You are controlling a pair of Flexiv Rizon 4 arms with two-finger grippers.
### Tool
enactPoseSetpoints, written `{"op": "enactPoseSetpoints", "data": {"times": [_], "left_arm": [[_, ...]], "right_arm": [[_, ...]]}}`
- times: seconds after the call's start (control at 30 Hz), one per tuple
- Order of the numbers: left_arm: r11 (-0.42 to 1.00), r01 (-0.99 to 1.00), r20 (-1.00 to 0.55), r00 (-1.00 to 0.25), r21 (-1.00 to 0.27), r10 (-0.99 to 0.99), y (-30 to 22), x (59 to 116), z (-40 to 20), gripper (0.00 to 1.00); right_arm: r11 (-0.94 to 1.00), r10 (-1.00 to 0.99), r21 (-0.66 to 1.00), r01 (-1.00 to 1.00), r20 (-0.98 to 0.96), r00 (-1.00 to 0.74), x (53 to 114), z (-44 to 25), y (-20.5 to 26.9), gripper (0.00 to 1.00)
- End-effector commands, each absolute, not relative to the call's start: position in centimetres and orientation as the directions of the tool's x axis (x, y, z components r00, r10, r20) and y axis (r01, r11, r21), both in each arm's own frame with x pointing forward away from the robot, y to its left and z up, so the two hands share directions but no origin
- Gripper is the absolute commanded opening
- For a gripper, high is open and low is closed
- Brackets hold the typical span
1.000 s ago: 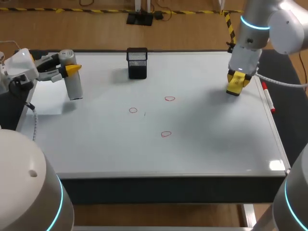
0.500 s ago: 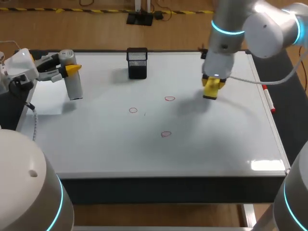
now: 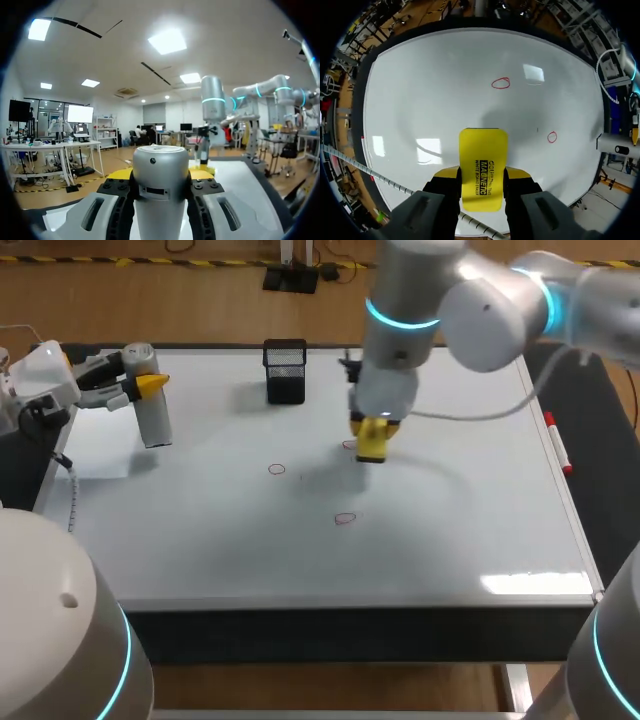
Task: Pick up the inspection probe, press it on each red-marked spot on the whiteboard one by one, put down the probe, pick up the eraser, and wipe off all the red marks.
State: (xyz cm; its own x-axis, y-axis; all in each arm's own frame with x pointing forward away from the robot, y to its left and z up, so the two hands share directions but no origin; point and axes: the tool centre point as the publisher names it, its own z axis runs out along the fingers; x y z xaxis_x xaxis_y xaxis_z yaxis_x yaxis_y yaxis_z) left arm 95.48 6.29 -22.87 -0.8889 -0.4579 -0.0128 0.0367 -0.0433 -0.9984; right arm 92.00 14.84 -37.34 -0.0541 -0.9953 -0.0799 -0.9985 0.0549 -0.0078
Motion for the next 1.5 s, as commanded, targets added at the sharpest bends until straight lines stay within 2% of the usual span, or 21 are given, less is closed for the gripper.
{"op": "enactPoseSetpoints", "data": {"times": [0.03,0.8,1.1,1.5], "left_arm": [[-0.042,0.038,-0.014,-0.888,-0.998,-0.460,6.3,95.4,-22.8,0.00],[-0.042,0.038,-0.014,-0.888,-0.998,-0.460,6.3,95.4,-22.8,0.00],[-0.042,0.038,-0.014,-0.888,-0.998,-0.460,6.3,95.4,-22.8,0.00],[-0.042,0.038,-0.014,-0.888,-0.998,-0.460,6.3,95.4,-22.8,0.00]], "right_arm": [[0.037,-0.999,-0.002,-0.999,-0.013,-0.037,92.1,-38.1,19.4,0.00],[-0.052,-0.999,0.012,-0.999,0.000,0.052,90.5,-40.6,32.2,0.00],[-0.075,-0.997,0.012,-0.997,0.018,0.075,90.0,-41.5,34.0,0.00],[-0.084,-0.996,0.001,-0.996,0.014,0.084,90.2,-41.7,33.6,0.00]]}}
